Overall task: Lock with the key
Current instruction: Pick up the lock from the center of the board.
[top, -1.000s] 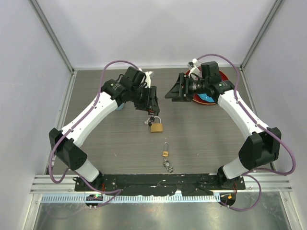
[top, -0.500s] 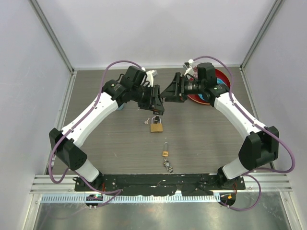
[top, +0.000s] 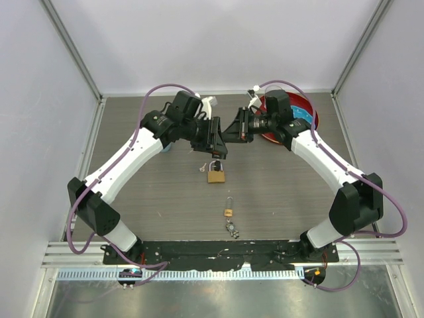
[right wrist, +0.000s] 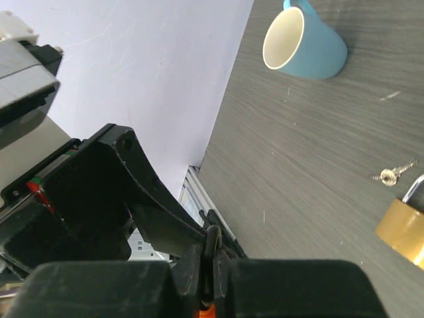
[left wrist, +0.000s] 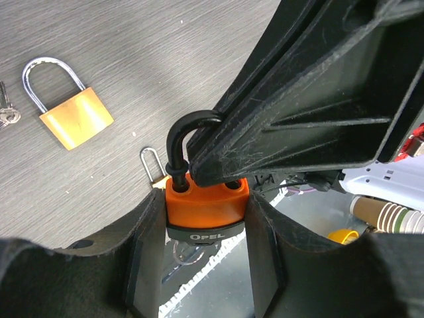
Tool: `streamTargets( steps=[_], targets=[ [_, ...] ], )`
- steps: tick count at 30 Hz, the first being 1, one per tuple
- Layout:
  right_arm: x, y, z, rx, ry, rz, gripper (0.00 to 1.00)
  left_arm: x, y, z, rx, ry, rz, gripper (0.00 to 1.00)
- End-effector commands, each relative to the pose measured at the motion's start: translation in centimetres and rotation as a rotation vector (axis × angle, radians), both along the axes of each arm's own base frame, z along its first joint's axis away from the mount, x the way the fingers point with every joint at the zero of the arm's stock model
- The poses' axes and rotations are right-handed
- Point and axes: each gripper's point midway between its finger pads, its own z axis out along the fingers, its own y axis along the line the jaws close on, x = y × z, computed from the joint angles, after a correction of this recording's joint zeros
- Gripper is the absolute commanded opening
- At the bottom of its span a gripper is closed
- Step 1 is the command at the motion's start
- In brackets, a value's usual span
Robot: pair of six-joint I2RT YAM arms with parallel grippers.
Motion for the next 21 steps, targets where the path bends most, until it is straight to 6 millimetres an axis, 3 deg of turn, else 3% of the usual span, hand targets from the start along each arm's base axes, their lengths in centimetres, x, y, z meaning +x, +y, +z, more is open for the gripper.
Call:
streamTargets(
  steps=[1, 6, 16, 21],
  targets=[
    [0.0, 0.1, 0.2, -0.017, -0.032, 0.001, 0.02, -0.2, -0.7, 5.1, -0.135, -0.116, -0.017, 0.0],
    [0.0, -0.3, 0.2, -0.042, -0.061, -0.01, 0.02, 0.3, -0.8, 5.4, -0.145, -0.125, 0.005, 0.02],
    [1.2, -2.0, 3.5, -0.021, -0.108, -0.121, 0.02, 2.4, -0.4, 6.9, -0.205, -0.182, 0.052, 0.36],
    [2.3, -4.0, 5.2, 0.016, -0.115, -0.198, 0.02, 3.2, 0.4, 10.2, -0.264, -0.295, 0.08, 0.56]
  ],
)
